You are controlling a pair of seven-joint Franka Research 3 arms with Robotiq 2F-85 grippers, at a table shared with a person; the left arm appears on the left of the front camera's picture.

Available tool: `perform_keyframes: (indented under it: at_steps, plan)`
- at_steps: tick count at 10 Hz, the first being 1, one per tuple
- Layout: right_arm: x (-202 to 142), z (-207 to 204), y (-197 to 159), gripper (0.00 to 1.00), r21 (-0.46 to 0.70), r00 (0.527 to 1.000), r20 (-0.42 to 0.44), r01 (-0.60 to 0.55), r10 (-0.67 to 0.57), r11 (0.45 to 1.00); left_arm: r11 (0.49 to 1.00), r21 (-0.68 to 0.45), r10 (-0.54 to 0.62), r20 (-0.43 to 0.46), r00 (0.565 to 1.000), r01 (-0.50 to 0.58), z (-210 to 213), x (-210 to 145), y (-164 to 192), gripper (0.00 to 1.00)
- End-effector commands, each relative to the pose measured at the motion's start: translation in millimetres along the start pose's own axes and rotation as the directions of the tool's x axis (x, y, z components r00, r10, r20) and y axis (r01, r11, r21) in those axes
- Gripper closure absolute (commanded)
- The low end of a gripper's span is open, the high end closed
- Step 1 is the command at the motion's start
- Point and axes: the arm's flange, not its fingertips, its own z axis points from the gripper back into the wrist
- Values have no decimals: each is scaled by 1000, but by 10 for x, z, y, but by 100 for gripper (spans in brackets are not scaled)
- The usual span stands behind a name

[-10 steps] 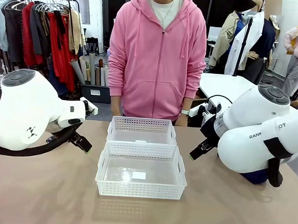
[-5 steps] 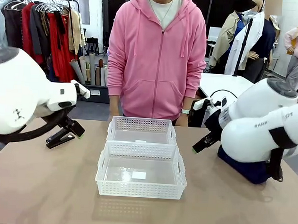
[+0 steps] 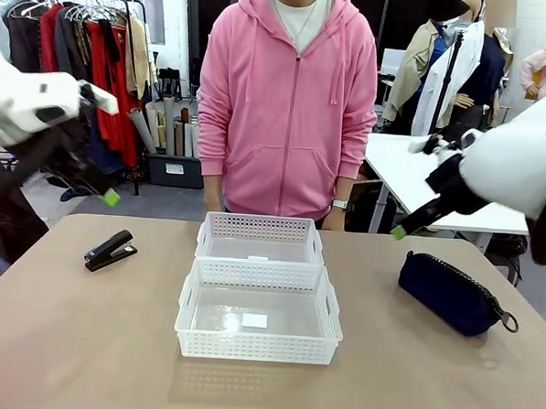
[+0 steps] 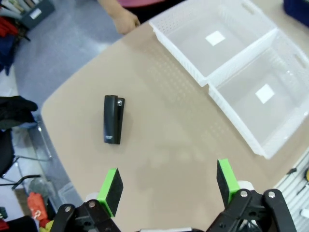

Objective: Distribute items into two baskets.
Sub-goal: Pick up the Pencil pouch that the person points to.

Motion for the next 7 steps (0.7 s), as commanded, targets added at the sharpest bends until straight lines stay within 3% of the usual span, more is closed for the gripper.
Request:
perform_keyframes:
  at_steps: [1, 4, 7]
  plan:
    - [18, 84, -377, 0, 48, 1000, 9, 29, -30, 998, 996, -87, -15, 3, 1000, 15, 289, -127, 197, 0]
    - [-128, 361, -917, 0, 135, 988, 70, 124, -134, 983, 977, -212, -9, 43, 999, 18, 625, -376, 604, 0]
    - [-436, 664, -1353, 0, 226, 959, 160, 196, -235, 954, 960, -260, -72, 116, 991, 100, 778, -703, 728, 0]
